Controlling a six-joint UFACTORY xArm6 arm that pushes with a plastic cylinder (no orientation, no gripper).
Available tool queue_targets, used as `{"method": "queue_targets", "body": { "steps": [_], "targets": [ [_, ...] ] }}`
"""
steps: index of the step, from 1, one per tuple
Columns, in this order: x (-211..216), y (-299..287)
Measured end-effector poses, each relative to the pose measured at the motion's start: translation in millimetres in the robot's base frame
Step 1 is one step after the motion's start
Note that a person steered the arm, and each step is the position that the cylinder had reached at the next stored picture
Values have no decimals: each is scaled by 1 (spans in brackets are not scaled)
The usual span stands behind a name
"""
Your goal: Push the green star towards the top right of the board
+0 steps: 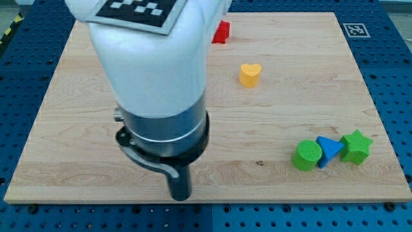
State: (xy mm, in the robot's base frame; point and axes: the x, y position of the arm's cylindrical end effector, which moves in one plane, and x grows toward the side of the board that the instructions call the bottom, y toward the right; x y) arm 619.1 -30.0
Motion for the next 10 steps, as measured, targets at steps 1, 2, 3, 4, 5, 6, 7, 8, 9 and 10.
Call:
{"method": "queue_targets", "body": {
  "steps": [1, 2, 3, 4, 5, 6, 7, 8, 9, 10],
  "targets": [
    [-1, 76],
    [-1, 143],
    [-1, 169],
    [-3, 215],
    [-3, 240],
    [-8, 270],
    [-21, 288],
    [-67, 268],
    [-108, 235],
    [-94, 236]
  ]
}}
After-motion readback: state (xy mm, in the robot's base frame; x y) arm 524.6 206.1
